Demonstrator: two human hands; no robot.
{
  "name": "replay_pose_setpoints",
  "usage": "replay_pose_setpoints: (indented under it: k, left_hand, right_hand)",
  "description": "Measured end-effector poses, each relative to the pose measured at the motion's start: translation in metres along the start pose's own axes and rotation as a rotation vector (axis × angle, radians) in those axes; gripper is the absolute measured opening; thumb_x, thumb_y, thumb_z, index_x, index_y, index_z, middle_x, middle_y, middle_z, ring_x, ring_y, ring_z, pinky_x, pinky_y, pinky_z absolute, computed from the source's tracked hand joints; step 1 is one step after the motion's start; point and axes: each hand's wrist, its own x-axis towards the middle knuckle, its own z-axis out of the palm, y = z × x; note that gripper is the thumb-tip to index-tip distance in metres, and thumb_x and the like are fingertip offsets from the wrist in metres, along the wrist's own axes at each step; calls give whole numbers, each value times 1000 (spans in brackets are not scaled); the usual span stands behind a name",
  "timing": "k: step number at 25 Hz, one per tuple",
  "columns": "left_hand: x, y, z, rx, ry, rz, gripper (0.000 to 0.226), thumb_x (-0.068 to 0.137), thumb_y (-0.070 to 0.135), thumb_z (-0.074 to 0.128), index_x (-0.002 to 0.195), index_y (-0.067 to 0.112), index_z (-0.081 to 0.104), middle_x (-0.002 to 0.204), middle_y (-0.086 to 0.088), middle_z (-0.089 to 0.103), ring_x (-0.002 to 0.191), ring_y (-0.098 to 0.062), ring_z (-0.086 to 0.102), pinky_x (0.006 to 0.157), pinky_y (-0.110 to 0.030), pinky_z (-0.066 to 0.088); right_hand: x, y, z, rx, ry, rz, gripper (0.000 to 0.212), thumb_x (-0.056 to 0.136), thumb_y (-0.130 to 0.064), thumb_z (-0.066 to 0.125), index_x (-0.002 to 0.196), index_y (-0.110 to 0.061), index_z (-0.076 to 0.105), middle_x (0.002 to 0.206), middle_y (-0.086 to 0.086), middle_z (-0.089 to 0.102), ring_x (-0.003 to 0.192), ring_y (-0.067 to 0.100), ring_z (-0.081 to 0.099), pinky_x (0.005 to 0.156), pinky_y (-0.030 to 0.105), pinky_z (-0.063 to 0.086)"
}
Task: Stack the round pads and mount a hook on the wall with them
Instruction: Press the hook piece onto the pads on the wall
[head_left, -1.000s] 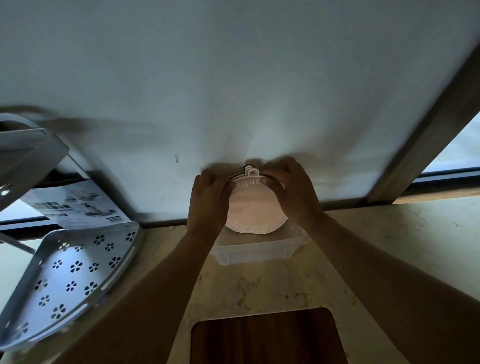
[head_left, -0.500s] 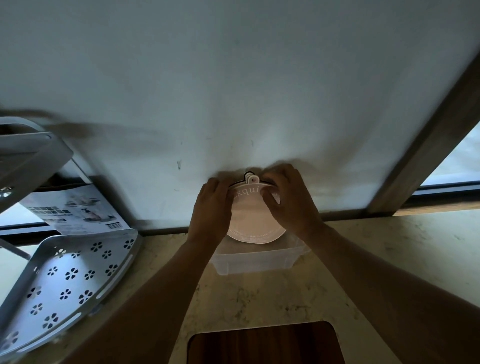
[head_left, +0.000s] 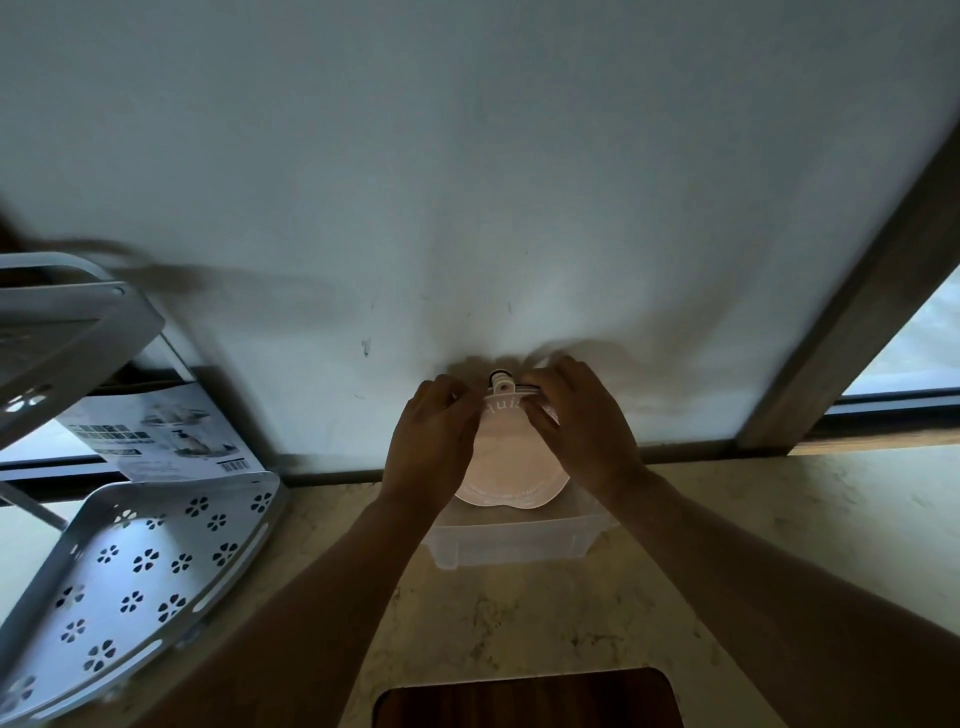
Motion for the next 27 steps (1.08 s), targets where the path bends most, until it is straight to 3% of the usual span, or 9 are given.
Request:
replay_pose_setpoints:
  k: [6, 12, 16, 20, 27]
  left_hand:
    - [0, 3, 1, 26, -16, 87, 38, 84, -3, 68, 120, 9, 68, 91, -15, 64, 83, -35, 61, 63, -43, 56]
    - [1, 2, 0, 44, -26, -25, 17, 85, -2, 67, 100, 3, 72, 89, -14, 63, 83, -33, 59, 62, -44, 55]
    - [1, -2, 3, 9, 4, -95, 21, 88, 4, 66, 108, 7, 72, 93, -14, 63, 87, -33, 60, 66, -41, 55]
    - [0, -3, 5, -23, -7, -127, 33, 89, 8, 63, 122, 13, 67, 101, -11, 63, 93, -32, 60, 75, -40, 54]
    - [-1, 2, 1, -44, 24, -179, 48, 79, -16, 51, 121, 4, 62, 111, -17, 59, 102, -34, 56, 86, -38, 48]
  right_hand:
    - [1, -2, -2, 6, -11, 30, 23, 94, -21, 64, 113, -8, 62, 105, 13, 61, 96, 30, 59, 78, 39, 53]
    - [0, -3, -4, -29, -11, 43, 26, 92, -22, 65, 116, -11, 63, 113, 12, 58, 104, 29, 55, 88, 39, 51]
    - [0, -5, -5, 1, -53, 60, 30, 90, -21, 65, 119, -13, 62, 117, 10, 58, 107, 26, 56, 93, 35, 48]
    - [0, -3, -4, 38, -81, 94, 23, 91, -19, 65, 113, -11, 63, 112, 9, 59, 102, 27, 57, 87, 35, 48]
    - [0, -6, -4, 80, -32, 70, 14, 94, -9, 61, 107, -5, 59, 108, 14, 57, 94, 25, 55, 76, 24, 39]
